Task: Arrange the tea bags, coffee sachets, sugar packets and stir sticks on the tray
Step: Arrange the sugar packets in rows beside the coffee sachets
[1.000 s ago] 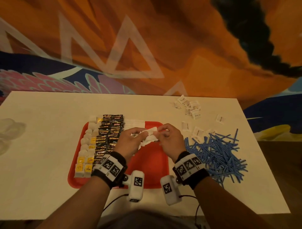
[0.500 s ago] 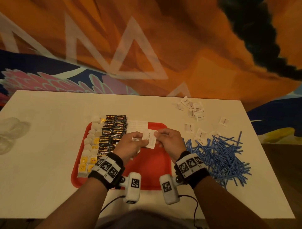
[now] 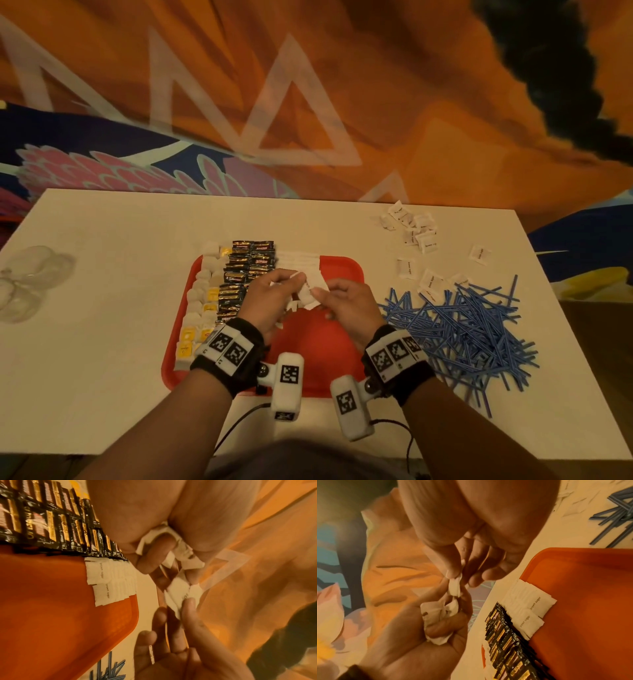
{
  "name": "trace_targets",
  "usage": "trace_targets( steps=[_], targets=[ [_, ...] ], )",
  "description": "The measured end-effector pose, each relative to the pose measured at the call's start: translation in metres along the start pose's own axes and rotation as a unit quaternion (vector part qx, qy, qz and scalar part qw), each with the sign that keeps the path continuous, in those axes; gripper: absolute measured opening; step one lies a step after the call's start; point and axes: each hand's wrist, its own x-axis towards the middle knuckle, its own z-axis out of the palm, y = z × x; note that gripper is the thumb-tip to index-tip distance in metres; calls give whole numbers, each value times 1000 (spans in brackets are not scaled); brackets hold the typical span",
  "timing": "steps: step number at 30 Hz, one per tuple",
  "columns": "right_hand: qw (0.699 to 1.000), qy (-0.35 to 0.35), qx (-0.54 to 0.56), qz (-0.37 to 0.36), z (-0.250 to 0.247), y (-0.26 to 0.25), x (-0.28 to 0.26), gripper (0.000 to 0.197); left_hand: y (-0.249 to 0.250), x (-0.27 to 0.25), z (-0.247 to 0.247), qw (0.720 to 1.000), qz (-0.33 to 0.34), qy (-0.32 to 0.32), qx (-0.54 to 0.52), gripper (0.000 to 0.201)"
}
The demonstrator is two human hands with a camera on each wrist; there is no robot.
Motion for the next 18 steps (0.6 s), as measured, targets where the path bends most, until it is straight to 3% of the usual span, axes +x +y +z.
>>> trace_targets(
  steps=[3,9,14,18],
  targets=[
    [999,32,19,3,1,-3,3,12,-2,-3,-5,999,3,-16,29,7],
    [995,-20,-96,-15,-2,-2,10,20,2,-6,-9,998,23,-31,58,17],
    [999,30,6,8,3,3,8,31,-2,-4,-4,998,42,8,43,17],
    [998,14,39,39,3,14,4,20,-6,-2,-7,999,32,32,28,18]
  ],
)
